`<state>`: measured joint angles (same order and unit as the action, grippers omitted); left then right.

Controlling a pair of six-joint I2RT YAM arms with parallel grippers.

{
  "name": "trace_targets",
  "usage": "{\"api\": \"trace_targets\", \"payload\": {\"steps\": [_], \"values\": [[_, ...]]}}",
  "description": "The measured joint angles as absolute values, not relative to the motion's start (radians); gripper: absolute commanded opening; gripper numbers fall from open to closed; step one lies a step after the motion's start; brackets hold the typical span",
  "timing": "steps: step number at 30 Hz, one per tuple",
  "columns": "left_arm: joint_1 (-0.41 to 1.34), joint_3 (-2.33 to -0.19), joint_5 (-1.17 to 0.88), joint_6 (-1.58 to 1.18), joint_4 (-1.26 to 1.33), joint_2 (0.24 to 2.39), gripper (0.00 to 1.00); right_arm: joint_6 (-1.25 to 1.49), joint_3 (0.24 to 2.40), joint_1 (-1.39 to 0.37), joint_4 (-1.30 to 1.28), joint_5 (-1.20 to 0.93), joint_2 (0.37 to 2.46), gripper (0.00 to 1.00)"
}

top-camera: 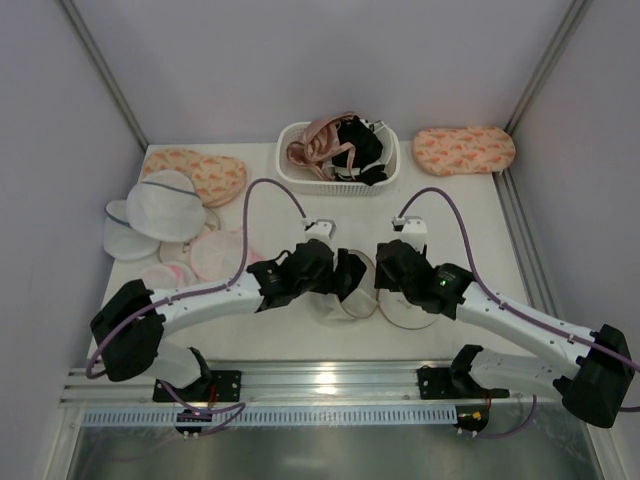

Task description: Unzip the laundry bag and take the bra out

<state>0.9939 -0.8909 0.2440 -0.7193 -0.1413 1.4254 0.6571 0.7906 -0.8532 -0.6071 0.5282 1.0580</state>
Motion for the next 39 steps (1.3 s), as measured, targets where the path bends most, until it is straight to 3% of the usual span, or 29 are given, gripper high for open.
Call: {"api": "trace_targets", "payload": {"steps": [3,4,6,13,19,22,32,34,36,39], "values": [[1.014,-0.909,0.269,-0.699,-0.184,1.479,0.45,0.657,0.790,-0.853,-0.607,0.529,1.058,0.61],[1.016,-0.912,0.275,-0.695,-0.197,1.493,0.25,0.656,0.789,-0.853,-0.606,0.528,1.058,0.61],[1.016,-0.912,0.291,-0.682,-0.221,1.507,0.01,0.655,0.784,-0.853,-0.596,0.521,1.058,0.59],[1.016,-0.883,0.340,-0.680,-0.241,1.480,0.00,0.604,0.730,-0.853,-0.462,0.376,1.075,0.38],[1.016,-0.814,0.345,-0.700,-0.225,1.457,0.00,0.567,0.733,-0.853,-0.297,0.208,1.228,0.37],[1.016,-0.784,0.344,-0.708,-0.208,1.457,0.00,0.556,0.748,-0.853,-0.261,0.168,1.316,0.44],[1.016,-0.752,0.337,-0.731,-0.153,1.433,0.00,0.543,0.837,-0.854,-0.189,0.175,1.522,0.45],[1.016,-0.748,0.336,-0.732,-0.146,1.430,0.00,0.542,0.853,-0.855,-0.187,0.188,1.552,0.51],[1.016,-0.743,0.334,-0.734,-0.144,1.429,0.00,0.540,0.876,-0.857,-0.193,0.210,1.586,0.66],[1.016,-0.737,0.332,-0.735,-0.136,1.429,0.00,0.529,0.935,-0.871,-0.224,0.276,1.655,0.72]]}}
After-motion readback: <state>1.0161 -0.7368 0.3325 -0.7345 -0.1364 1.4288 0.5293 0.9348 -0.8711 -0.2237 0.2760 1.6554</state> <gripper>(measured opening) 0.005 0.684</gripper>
